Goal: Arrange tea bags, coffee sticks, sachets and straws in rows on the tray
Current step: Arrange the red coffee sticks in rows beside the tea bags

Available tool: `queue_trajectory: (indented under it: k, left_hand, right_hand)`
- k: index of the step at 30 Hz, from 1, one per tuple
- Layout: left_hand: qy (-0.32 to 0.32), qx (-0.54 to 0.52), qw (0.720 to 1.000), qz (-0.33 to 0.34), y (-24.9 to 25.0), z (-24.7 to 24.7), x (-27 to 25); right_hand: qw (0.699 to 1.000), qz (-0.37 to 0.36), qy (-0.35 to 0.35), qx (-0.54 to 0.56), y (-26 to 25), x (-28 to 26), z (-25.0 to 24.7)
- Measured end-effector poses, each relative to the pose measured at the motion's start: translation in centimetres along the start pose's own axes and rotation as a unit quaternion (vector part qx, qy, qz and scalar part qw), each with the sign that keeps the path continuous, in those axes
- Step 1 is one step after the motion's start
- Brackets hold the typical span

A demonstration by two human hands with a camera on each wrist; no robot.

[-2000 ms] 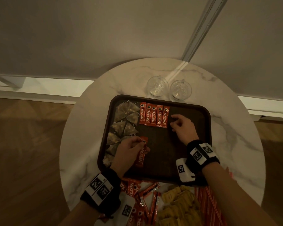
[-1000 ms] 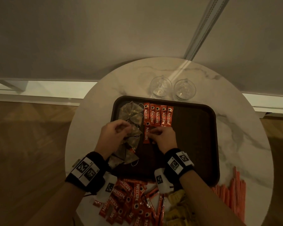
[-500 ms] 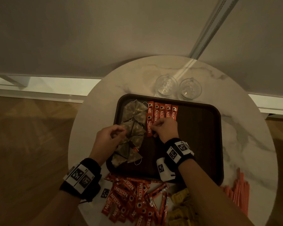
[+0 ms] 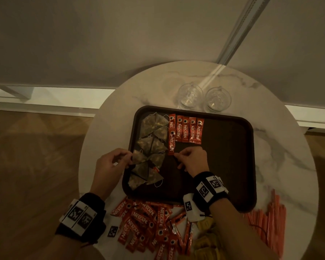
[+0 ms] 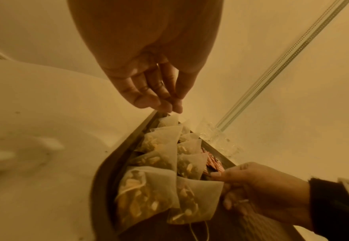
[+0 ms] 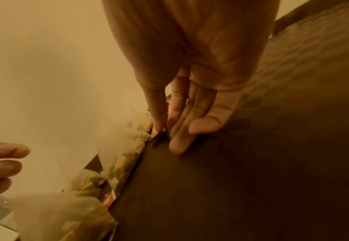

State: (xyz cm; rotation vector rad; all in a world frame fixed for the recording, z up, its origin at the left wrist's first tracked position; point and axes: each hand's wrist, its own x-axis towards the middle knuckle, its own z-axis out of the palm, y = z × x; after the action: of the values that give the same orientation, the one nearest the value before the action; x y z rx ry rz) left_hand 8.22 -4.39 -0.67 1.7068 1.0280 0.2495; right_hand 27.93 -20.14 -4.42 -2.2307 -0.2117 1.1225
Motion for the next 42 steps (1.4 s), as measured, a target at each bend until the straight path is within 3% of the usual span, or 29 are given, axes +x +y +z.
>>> queue_trajectory:
  k: [10,17,21,30,37,42]
  left_hand:
    - [0.017,0.035,0.998,-0.053,-3.5,-3.7,-4.0]
    - [-0.101,0.259,0.958,-0.064,-7.4,-2.7,-10.6]
    - [-0.08,0.291,0.952,-0.052,-8.3,-0.9,-12.4]
    - [-0.049,0.261,0.962,-0.067,-9.1,-1.5,-12.6]
    - [0.029,0.017,0.993,-0.116,-7.1,-3.2,-14.4]
    - [0.033,-0.012,0.997,-0.072,-3.7,-1.3,-15.3]
  right_hand:
    - [1.0,-0.013,0.01,0.008,-0.2,-1.1,1.1]
    - [0.998,-0.026,0.042,0.026,0.3,-4.6,-1.0]
    - [0.998,-0.025,0.04,0.031,0.4,-7.3,-1.6]
    - [0.997,-0.07,-0.034,0.015,1.9,-12.7,0.8]
    - [0.986,-0.099,-0.133,0.019,2.5,-15.7,2.8]
    - [0.981,-0.111,-0.156,0.012,2.5,-17.1,4.5]
